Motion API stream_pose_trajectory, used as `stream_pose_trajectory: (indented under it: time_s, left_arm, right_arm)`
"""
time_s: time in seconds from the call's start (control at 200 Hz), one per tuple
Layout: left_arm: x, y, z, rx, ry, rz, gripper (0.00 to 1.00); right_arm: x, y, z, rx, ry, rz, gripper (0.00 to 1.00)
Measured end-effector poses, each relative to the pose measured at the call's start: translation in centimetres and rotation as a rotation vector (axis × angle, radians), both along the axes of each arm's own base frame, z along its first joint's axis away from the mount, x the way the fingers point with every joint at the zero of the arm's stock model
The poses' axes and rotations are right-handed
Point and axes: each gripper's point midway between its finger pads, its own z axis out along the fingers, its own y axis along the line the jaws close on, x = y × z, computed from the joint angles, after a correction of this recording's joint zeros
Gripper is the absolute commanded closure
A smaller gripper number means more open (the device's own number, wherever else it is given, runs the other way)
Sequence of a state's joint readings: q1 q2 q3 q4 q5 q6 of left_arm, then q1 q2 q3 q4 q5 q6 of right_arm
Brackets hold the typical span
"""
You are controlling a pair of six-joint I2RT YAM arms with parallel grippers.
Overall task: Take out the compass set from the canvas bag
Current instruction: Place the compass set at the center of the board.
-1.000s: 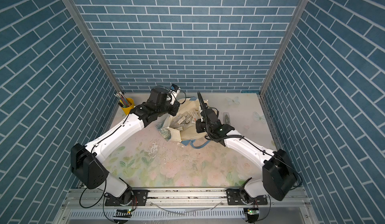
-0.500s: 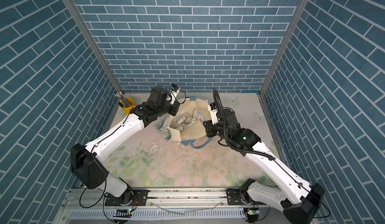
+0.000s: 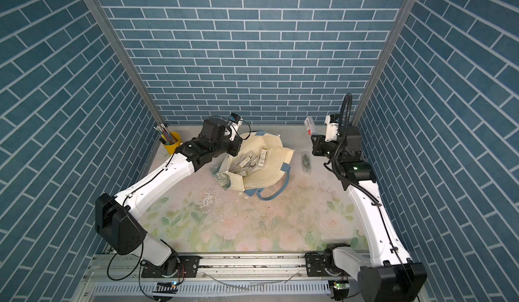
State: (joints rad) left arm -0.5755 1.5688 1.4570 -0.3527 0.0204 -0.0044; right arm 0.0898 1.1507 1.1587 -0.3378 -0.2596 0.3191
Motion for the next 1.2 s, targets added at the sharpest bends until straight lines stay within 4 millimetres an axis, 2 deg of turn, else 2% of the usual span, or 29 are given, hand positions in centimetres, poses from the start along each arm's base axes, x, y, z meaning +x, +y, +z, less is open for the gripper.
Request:
stream_pose_trajectory:
  time_s: [0.065, 0.15, 0.215, 0.315, 0.415, 0.79, 0.9, 1.1, 1.2]
  left_arm:
    - [0.0, 0.0, 0.0, -0.002, 0.001, -0.002, 1.0]
    - [0.0, -0.1, 0.0, -0.004, 0.002, -0.004, 1.0]
    - [-0.1, -0.1, 0.0, -0.005, 0.003, -0.005, 1.0]
    - [-0.1, -0.1, 0.0, -0.006, 0.004, -0.005, 1.0]
    - [-0.1, -0.2, 0.0, -0.007, 0.005, -0.008, 1.0]
    - [-0.2, -0.3, 0.0, -0.011, 0.007, -0.015, 1.0]
    - [-0.2, -0.3, 0.0, -0.012, 0.008, -0.018, 1.0]
    - [-0.2, -0.4, 0.0, -0.014, 0.01, -0.021, 1.0]
    - [-0.2, -0.4, -0.1, -0.015, 0.008, -0.021, 1.0]
  right_arm:
    - [1.4, -2.3, -2.9, 0.032, 0.065, -0.066, 0.97]
    - [2.9, -5.1, -8.1, 0.079, 0.19, -0.147, 0.97]
    - [3.5, -6.5, -11.7, 0.111, 0.283, -0.191, 0.96]
    - [4.1, -6.9, -15.7, 0.147, 0.385, -0.207, 0.94]
    - [4.6, -6.8, -18.2, 0.177, 0.445, -0.197, 0.93]
    - [5.3, -6.2, -23.6, 0.238, 0.555, -0.166, 0.88]
    - [5.8, -6.0, -24.0, 0.253, 0.546, -0.148, 0.85]
    - [5.9, -6.1, -24.3, 0.262, 0.55, -0.145, 0.73]
    - [5.4, -6.5, -25.9, 0.266, 0.604, -0.163, 0.65]
